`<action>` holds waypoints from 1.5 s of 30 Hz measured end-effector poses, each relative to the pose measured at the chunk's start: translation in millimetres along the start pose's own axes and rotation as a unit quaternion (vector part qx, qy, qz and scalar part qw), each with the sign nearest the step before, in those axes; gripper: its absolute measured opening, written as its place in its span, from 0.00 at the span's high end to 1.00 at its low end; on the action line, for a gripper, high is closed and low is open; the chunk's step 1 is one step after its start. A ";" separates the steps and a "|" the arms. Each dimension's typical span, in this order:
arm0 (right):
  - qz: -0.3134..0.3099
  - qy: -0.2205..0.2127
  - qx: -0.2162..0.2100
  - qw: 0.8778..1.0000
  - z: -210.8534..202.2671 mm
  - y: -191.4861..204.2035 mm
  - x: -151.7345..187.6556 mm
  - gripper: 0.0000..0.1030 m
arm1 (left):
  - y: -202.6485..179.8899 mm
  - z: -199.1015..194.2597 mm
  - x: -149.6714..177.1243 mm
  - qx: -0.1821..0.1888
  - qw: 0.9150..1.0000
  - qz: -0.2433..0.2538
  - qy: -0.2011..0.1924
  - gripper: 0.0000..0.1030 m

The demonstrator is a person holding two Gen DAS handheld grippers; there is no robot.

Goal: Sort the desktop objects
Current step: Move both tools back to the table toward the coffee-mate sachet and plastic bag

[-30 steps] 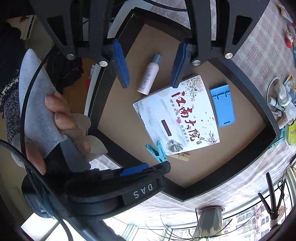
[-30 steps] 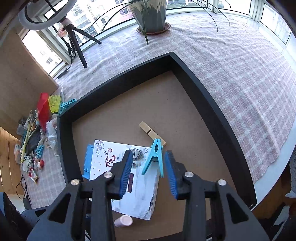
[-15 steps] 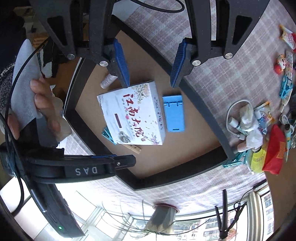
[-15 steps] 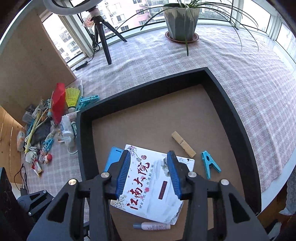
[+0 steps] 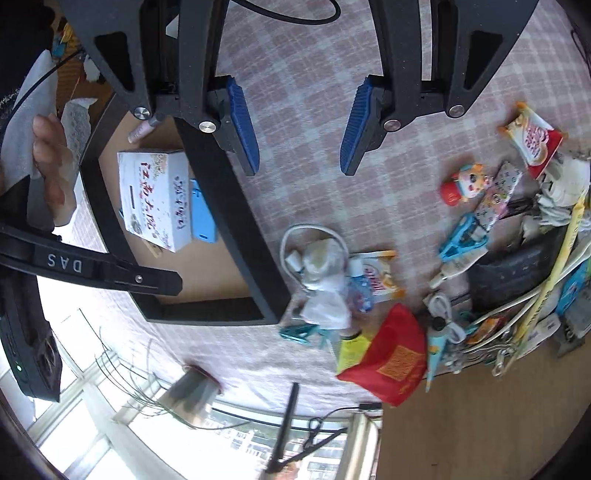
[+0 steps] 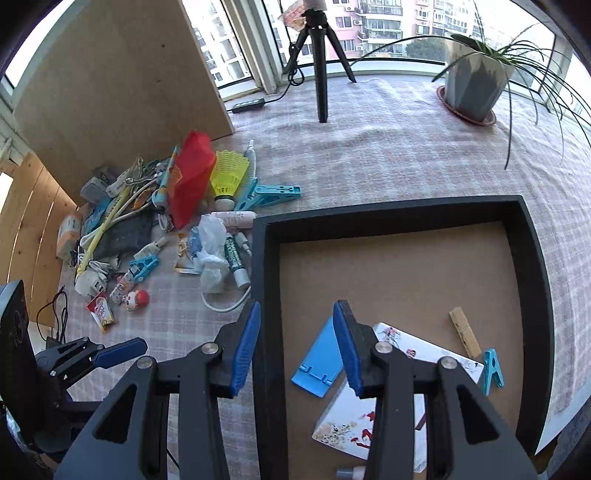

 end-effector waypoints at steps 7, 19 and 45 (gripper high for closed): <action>-0.051 -0.001 -0.021 0.999 8.5 52.0 -12.6 0.61 | 84.0 -23.8 21.3 -0.051 0.991 -0.118 -0.028 0.56; -0.082 0.037 -0.031 0.995 48.6 100.2 -21.2 0.61 | 166.8 -52.2 51.9 -0.103 0.965 -0.234 -0.063 0.49; -0.050 0.078 -0.015 0.996 87.1 103.1 -32.7 0.60 | 191.6 -15.1 38.7 -0.123 0.949 -0.286 -0.052 0.40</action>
Point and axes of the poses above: each gripper's, at about its wrist camera, not at the fingertips, and z roughly the way its jaws point, y to its left, x to its underside, the point moved 4 cm from there along z, roughly the way its jaws point, and after that the axes turned 9 degrees about x, right-handed, at the moved point
